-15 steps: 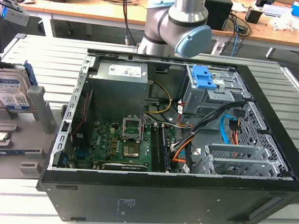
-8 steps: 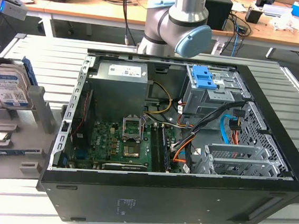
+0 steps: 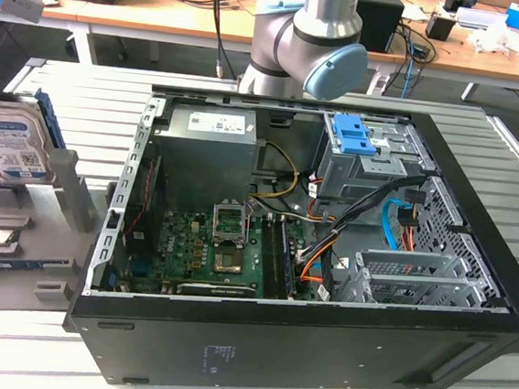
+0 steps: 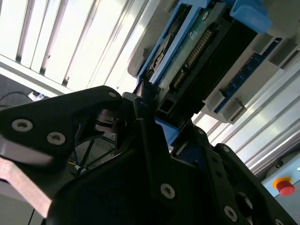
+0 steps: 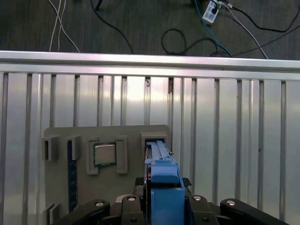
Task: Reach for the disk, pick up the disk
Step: 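Pick up the disk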
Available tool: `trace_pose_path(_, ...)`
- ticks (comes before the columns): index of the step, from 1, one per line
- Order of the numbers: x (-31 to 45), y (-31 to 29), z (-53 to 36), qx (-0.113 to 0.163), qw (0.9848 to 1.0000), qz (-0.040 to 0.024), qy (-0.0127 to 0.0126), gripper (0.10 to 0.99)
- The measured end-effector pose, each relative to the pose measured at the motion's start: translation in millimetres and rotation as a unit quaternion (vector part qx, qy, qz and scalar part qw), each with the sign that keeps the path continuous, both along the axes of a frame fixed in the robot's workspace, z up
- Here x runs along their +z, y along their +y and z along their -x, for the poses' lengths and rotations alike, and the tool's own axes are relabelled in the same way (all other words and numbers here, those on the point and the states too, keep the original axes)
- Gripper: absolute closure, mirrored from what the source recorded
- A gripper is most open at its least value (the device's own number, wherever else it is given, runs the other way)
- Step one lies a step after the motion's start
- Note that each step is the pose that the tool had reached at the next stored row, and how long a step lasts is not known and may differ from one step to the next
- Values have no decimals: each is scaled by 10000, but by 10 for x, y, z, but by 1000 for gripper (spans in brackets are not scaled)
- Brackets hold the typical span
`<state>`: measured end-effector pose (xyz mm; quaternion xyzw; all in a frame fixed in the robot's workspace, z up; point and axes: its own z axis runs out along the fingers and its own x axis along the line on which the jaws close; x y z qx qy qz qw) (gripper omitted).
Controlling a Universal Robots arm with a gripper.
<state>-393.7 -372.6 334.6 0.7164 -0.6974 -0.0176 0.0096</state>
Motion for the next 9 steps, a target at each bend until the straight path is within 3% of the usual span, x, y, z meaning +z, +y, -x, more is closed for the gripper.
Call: trace_pose_path(9, 111, 0, -3, 0, 10000, 0, 0, 718)
